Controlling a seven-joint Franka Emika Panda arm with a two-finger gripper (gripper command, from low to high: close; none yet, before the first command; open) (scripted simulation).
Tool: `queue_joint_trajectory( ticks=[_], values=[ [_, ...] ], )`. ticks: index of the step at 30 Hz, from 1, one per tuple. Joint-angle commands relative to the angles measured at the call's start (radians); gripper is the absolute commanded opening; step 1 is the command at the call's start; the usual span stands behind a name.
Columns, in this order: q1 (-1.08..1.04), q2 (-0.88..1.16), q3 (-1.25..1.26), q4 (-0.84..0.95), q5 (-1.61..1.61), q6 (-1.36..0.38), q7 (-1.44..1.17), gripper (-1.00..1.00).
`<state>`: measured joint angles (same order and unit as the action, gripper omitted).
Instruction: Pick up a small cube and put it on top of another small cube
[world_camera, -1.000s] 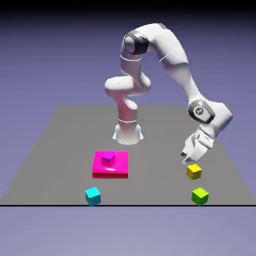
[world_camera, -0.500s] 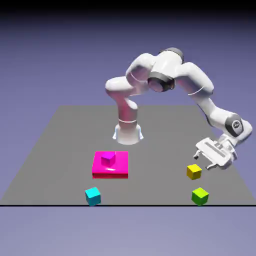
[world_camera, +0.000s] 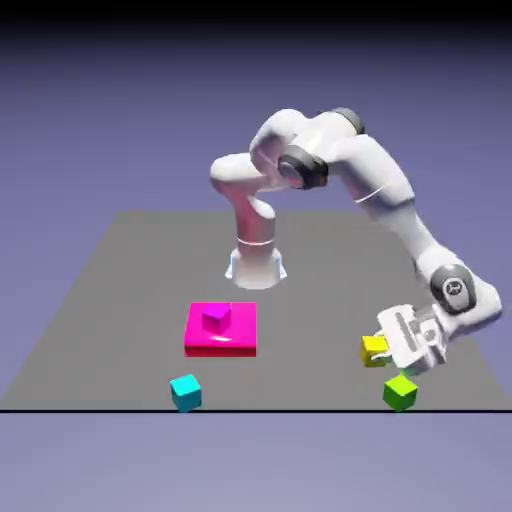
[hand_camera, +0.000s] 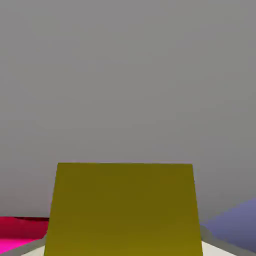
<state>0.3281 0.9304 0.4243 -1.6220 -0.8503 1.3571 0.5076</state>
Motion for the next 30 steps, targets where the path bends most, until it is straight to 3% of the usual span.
queue_joint_trajectory(
  ticks=[1, 21, 23, 30],
  values=[
    [-0.012, 0.008, -0.036, 0.028, 0.033, -0.006, -0.010, -1.00],
    [-0.228, 0.186, -0.761, 0.599, 0.705, -0.191, -0.236, -1.00],
    [-0.212, 0.180, -0.766, 0.609, 0.669, -0.211, -0.257, -1.00],
    [-0.200, 0.106, -0.766, 0.355, 0.664, -0.034, -0.223, -1.00]
  ],
)
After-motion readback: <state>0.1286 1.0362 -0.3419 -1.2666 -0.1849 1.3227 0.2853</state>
